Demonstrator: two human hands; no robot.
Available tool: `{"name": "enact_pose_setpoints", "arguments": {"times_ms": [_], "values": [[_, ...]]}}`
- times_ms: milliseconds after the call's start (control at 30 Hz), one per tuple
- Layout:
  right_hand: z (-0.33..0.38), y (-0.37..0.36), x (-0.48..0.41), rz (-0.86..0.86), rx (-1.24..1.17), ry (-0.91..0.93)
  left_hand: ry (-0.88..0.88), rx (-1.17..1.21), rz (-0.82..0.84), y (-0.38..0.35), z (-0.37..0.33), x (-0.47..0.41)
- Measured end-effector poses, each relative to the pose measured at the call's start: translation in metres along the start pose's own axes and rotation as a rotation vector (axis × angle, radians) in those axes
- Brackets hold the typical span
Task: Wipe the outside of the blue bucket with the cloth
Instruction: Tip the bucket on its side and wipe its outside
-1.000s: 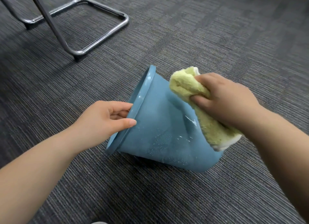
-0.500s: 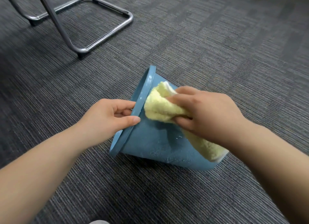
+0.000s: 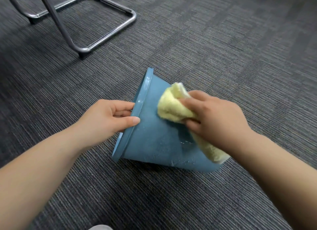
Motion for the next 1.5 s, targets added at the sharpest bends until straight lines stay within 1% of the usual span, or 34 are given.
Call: {"name": "enact_pose_setpoints", "arguments": {"times_ms": [67, 100, 200, 267, 367, 433, 500, 567, 633, 767, 800, 867, 1000, 1067, 1133, 1267, 1333, 1400, 1500], "values": [[-0.011, 0.002, 0.001, -0.007, 0.031, -0.075, 0.013, 0.021, 0.011, -0.001, 0.001, 0.0], [-0.011, 0.0, 0.003, -0.005, 0.04, -0.069, 0.016, 0.029, 0.017, -0.001, 0.002, -0.001], [0.0, -0.008, 0.012, 0.014, 0.019, 0.047, 0.023, 0.025, 0.003, 0.001, 0.004, -0.002], [0.012, -0.013, 0.018, 0.061, -0.026, 0.135, 0.033, 0.021, -0.018, 0.003, 0.005, -0.003], [0.013, -0.018, 0.021, 0.065, 0.0, 0.19, 0.039, 0.038, -0.025, 0.003, 0.006, -0.004], [-0.001, -0.02, 0.017, 0.033, -0.024, 0.085, 0.046, 0.052, -0.038, 0.003, 0.007, -0.004], [-0.022, -0.019, 0.015, 0.003, -0.016, -0.076, 0.062, 0.068, -0.049, 0.004, 0.009, -0.003], [-0.033, -0.017, 0.013, -0.003, 0.018, -0.149, 0.076, 0.067, -0.053, 0.004, 0.011, -0.003], [-0.029, -0.019, 0.016, 0.01, 0.027, -0.126, 0.078, 0.065, -0.058, 0.005, 0.011, -0.004], [-0.007, -0.03, 0.022, 0.104, -0.052, 0.059, 0.079, 0.064, -0.081, 0.006, 0.011, -0.006], [-0.006, -0.03, 0.021, 0.106, -0.057, 0.073, 0.078, 0.064, -0.08, 0.006, 0.011, -0.006], [-0.015, -0.027, 0.02, 0.084, -0.045, 0.017, 0.078, 0.068, -0.075, 0.006, 0.011, -0.007], [-0.05, -0.02, 0.017, 0.036, 0.009, -0.2, 0.101, 0.067, -0.092, 0.008, 0.016, -0.007], [-0.057, -0.018, 0.018, 0.029, 0.033, -0.238, 0.11, 0.051, -0.097, 0.009, 0.017, -0.008], [-0.055, -0.019, 0.02, 0.038, 0.055, -0.207, 0.109, 0.043, -0.105, 0.01, 0.017, -0.009], [-0.034, -0.025, 0.026, 0.095, -0.005, -0.038, 0.099, 0.034, -0.117, 0.01, 0.016, -0.01], [-0.032, -0.027, 0.026, 0.109, -0.026, -0.023, 0.107, 0.037, -0.124, 0.01, 0.018, -0.01], [-0.044, -0.025, 0.026, 0.09, -0.012, -0.095, 0.118, 0.041, -0.13, 0.011, 0.021, -0.01], [-0.075, -0.019, 0.03, 0.071, 0.02, -0.3, 0.131, 0.042, -0.123, 0.013, 0.024, -0.009]]}}
Point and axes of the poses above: each hand's wrist, its own x-axis away from the middle knuckle, its own y-axis out of the back of the hand, z = x × y, the point moved 3 cm from there along -x, towards the middle knuckle, and after that the axes turned 13 degrees about -x, right-handed, at the moved point
